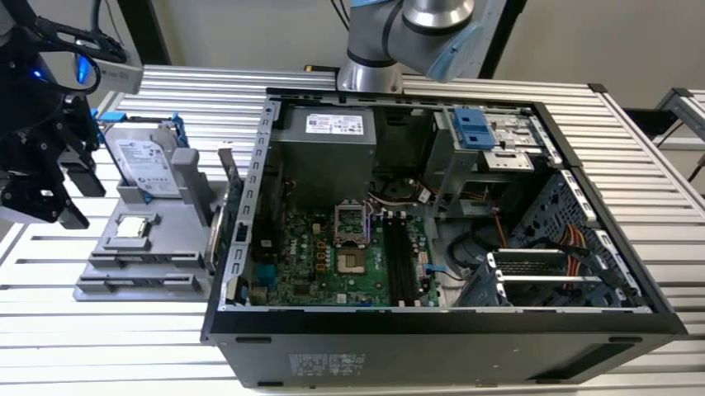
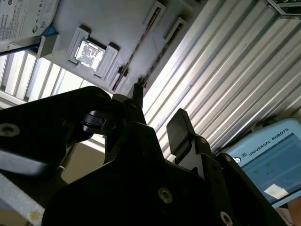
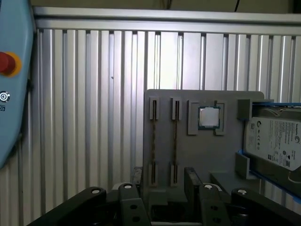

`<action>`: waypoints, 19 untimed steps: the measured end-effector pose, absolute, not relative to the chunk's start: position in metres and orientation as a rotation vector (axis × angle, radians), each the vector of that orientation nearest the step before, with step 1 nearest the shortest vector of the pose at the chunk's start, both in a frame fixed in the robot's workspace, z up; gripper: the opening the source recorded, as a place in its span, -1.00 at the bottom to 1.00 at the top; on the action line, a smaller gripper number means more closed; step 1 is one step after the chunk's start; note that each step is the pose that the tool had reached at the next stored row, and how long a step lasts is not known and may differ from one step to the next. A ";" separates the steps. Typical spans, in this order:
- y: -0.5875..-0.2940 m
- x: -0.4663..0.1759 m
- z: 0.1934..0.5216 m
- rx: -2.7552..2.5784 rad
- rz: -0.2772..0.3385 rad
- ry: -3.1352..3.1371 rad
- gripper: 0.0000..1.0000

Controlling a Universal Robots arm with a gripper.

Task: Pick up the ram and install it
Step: 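Pick up the ram and move it above insertion slot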

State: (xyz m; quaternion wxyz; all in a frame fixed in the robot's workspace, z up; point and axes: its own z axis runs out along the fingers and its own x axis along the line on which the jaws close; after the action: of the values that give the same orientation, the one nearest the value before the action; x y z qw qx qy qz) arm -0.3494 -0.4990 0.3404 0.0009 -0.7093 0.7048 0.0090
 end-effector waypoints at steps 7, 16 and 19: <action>-0.499 -0.349 0.338 -2.227 0.028 2.213 1.00; -0.499 -0.349 0.334 -2.227 0.028 2.213 1.00; -0.499 -0.349 0.333 -2.227 0.028 2.213 1.00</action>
State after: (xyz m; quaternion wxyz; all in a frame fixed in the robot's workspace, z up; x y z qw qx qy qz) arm -0.3494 -0.4990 0.3331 0.0007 -0.7093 0.7048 0.0089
